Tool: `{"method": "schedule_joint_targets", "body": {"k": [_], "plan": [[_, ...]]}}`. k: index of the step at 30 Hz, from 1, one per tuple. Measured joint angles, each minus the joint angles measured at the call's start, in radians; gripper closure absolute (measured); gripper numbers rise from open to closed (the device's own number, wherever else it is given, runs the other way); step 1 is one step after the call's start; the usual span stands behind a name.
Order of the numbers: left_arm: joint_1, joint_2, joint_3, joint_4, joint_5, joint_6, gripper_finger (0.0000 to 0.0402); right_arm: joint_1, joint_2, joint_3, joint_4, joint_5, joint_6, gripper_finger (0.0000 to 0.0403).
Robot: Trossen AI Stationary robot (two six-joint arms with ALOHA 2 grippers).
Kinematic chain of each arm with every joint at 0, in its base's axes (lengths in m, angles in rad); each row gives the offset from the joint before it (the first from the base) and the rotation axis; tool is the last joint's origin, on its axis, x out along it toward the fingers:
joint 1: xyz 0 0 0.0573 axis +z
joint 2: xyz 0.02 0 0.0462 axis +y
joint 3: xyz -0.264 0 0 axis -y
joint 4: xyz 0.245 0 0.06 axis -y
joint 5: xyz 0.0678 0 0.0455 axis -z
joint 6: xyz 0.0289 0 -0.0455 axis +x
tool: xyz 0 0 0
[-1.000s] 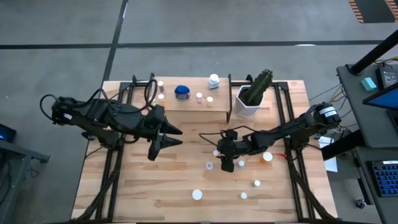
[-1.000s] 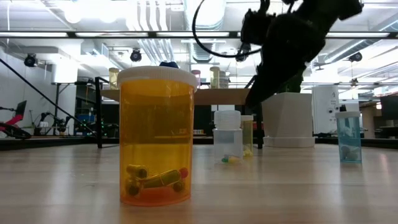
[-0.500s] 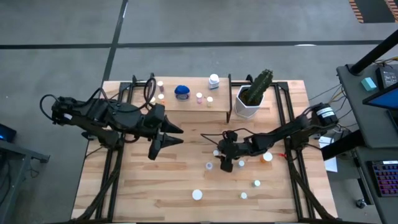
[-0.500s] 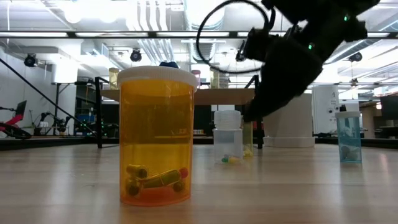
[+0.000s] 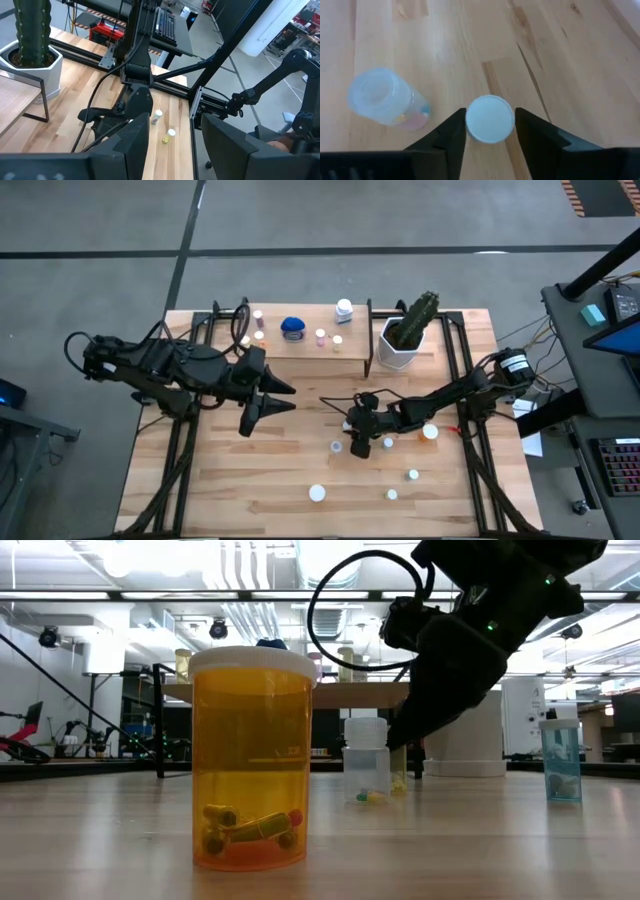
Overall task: Pick and place medicine bottles onto shelf by color
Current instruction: Put the yellow pill bottle on the shelf
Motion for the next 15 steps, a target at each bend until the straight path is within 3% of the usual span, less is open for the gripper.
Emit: {"method": "schedule_joint_targets", "body": {"k": [9, 15], "plan": [[0.000, 0.000, 0.000, -0.003, 0.000, 0.006, 0.0237, 0.000, -0.016, 0.023, -0.022, -0.023, 0.011, 0.0302], [-0.101, 0.000, 0.000, 0.007, -0.052, 0.001, 0.0237, -0.012, -0.093, 0.241, -0.291, -0.018, 0.080, 0.0296]]}}
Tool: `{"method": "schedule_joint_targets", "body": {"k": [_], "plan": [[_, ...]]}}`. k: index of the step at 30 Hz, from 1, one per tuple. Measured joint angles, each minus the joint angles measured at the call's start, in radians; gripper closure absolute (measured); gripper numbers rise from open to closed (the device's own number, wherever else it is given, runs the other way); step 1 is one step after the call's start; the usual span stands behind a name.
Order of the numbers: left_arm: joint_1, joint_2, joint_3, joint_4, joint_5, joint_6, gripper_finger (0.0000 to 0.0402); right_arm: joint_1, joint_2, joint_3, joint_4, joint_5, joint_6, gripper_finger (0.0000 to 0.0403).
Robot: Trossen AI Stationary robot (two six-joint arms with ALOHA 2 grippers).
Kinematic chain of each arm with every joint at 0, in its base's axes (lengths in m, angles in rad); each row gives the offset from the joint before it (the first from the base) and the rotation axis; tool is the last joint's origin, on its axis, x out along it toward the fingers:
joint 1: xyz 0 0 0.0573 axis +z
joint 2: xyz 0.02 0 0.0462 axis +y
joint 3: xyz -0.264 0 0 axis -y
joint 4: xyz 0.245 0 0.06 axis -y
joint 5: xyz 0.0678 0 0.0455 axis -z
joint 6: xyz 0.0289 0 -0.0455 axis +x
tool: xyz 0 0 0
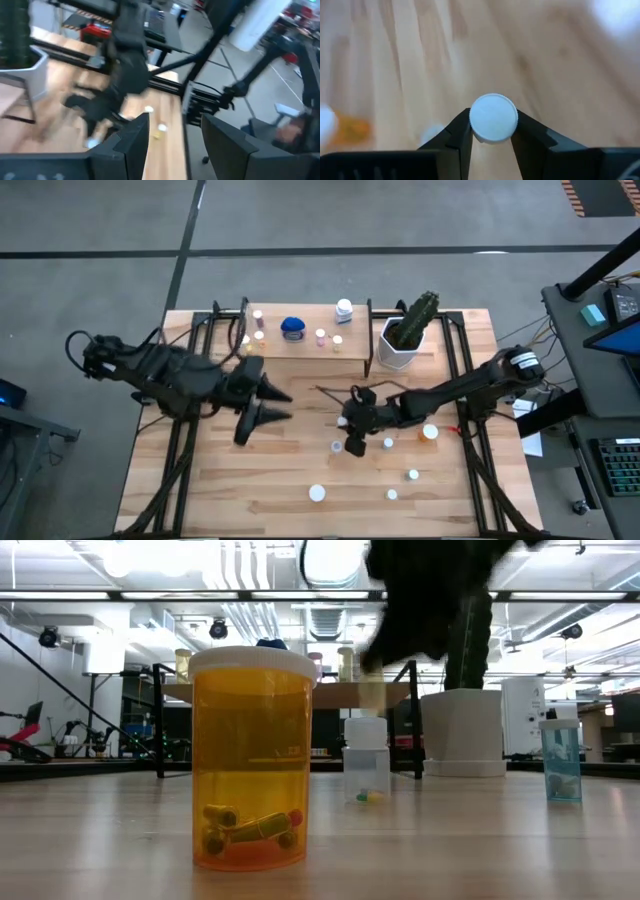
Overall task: Pick and place medicine bottles onto shelf by color
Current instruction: Put the yellow pill bottle on the shelf
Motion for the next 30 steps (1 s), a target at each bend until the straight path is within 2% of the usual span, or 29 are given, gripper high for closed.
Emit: {"method": "schedule_joint_targets", "body": {"k": [4, 7, 14, 22, 30], "plan": [[-0.103, 0.000, 0.000, 0.022, -0.113, 0.032, 0.0237, -0.035, -0.043, 0.212, -0.227, 0.079, 0.036, 0.0295], [-0.136, 0.000, -0.001, 0.050, -0.172, 0.078, 0.0237, -0.086, -0.064, 0.358, -0.357, 0.121, 0.046, 0.0295], [-0.141, 0.014, -0.001, 0.082, -0.206, 0.116, 0.0237, -0.210, -0.071, 0.624, -0.460, 0.122, 0.004, 0.0294], [-0.160, 0.092, -0.002, 0.144, -0.210, 0.133, 0.0237, -0.286, -0.044, 0.763, -0.460, 0.122, -0.067, 0.0294], [-0.196, 0.112, -0.002, 0.157, -0.205, 0.134, 0.0237, -0.296, 0.020, 0.841, -0.465, 0.121, -0.090, 0.0294]]}}
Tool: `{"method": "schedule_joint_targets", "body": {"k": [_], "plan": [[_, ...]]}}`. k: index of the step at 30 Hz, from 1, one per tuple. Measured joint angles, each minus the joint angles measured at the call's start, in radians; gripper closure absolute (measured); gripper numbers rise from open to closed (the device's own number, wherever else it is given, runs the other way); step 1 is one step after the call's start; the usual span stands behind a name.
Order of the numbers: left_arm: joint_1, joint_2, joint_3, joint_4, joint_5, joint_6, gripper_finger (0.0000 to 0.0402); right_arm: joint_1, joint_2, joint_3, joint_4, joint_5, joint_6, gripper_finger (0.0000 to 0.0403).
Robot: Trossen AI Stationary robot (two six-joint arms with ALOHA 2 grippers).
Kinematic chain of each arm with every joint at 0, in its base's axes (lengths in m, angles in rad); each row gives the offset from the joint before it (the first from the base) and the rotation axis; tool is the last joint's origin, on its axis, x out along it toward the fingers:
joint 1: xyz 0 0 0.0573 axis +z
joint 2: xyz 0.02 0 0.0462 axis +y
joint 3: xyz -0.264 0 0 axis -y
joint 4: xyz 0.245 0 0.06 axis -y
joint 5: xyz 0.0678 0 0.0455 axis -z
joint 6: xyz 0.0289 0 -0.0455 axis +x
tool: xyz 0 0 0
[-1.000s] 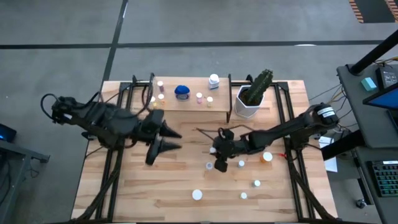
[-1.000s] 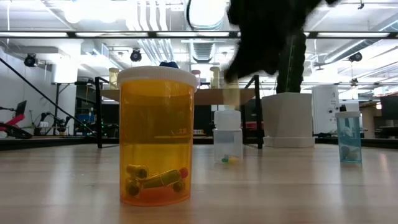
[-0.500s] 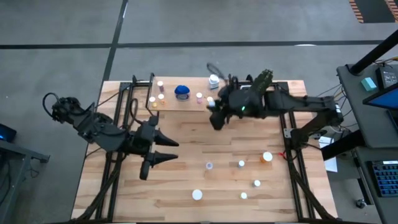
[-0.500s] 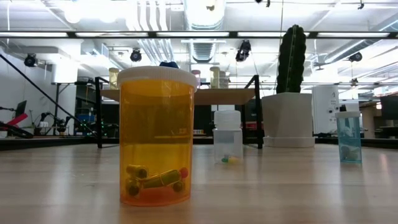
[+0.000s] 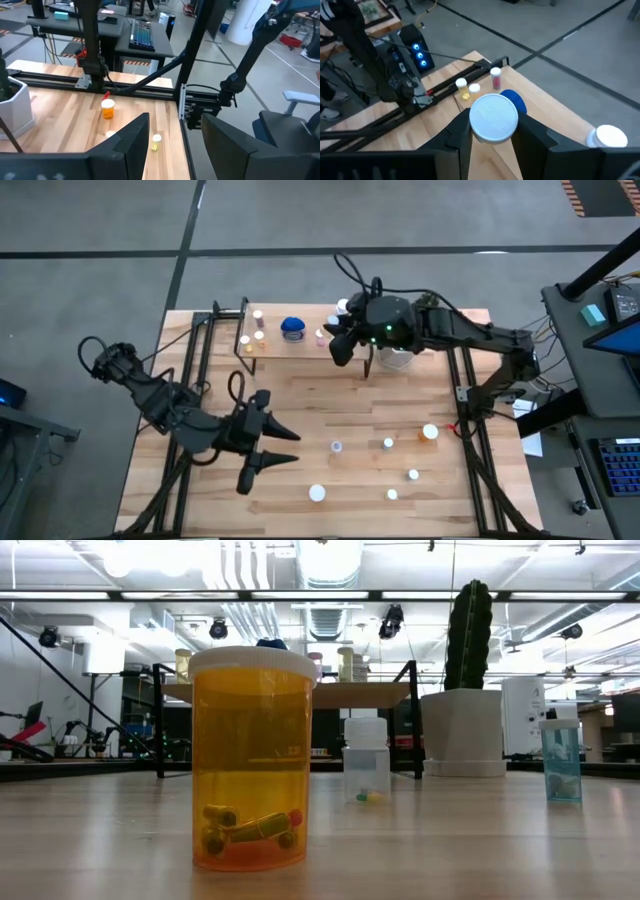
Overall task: Pick and place medicine bottles onto shelf by color
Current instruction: Put the yellow pill bottle on the shelf
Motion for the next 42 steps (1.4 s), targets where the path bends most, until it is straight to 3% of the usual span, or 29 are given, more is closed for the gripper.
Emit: {"method": "schedule_joint_targets", "body": {"k": [42], "plan": [[0.000, -0.010, 0.000, -0.015, -0.005, 0.003, 0.0237, 0.000, 0.068, -0.004, -0.030, 0.000, -0.037, 0.0294]]}}
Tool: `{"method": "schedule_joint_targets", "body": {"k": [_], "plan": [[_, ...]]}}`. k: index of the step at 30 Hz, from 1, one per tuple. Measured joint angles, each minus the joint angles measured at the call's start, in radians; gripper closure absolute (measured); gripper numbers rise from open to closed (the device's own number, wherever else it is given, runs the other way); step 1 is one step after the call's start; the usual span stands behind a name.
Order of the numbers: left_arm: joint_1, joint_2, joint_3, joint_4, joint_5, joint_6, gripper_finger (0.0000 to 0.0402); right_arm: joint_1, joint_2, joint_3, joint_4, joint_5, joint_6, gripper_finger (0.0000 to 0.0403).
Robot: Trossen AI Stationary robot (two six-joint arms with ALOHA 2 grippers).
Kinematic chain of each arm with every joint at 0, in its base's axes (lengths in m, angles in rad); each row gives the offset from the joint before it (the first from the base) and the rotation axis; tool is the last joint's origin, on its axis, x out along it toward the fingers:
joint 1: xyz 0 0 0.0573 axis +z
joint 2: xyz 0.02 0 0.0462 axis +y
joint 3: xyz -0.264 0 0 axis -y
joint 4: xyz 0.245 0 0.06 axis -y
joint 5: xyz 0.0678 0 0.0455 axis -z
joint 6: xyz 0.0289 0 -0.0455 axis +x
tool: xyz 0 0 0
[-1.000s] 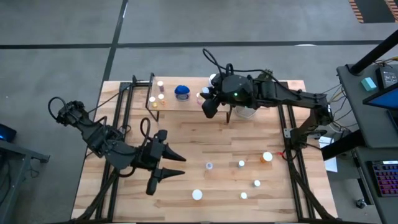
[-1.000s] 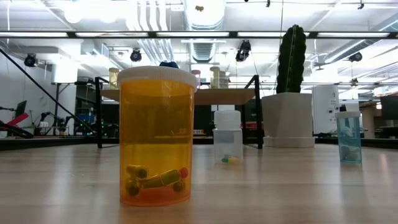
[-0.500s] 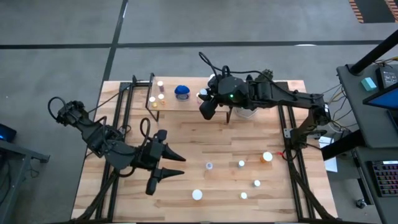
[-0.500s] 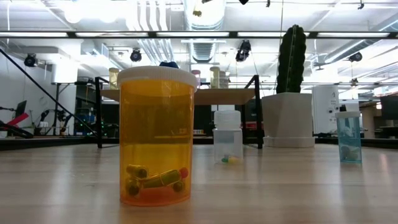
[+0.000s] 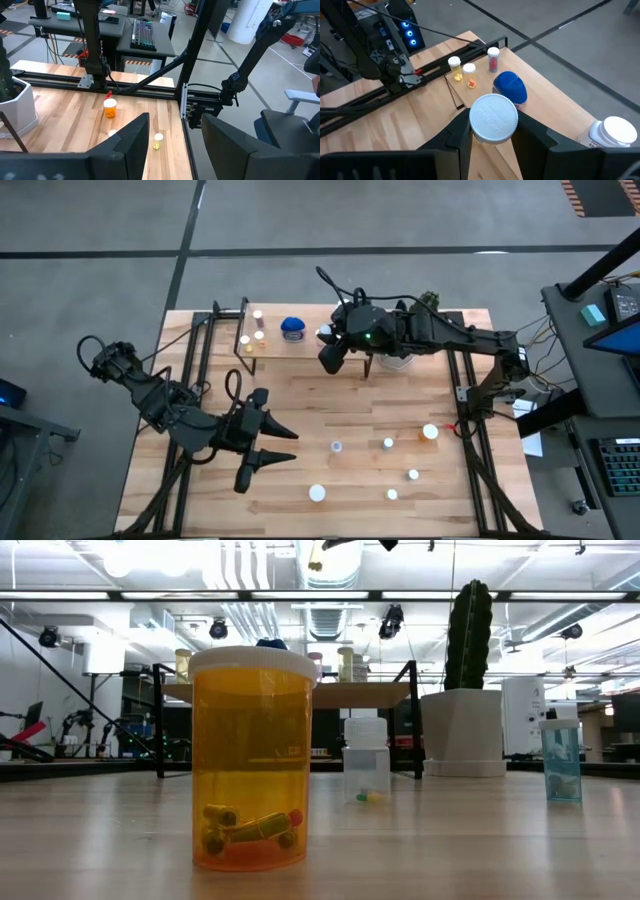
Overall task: Pick and place medicine bottles onto shelf by color
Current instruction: Put the yellow pill bottle on the shelf
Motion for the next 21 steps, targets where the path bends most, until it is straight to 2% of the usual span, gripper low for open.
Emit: {"method": "schedule_joint_targets", "body": {"k": [21], "plan": [[0.002, 0.000, 0.000, 0.002, 0.000, -0.003, 0.0237, 0.000, 0.008, 0.000, 0.003, 0.000, -0.007, 0.0294]]}}
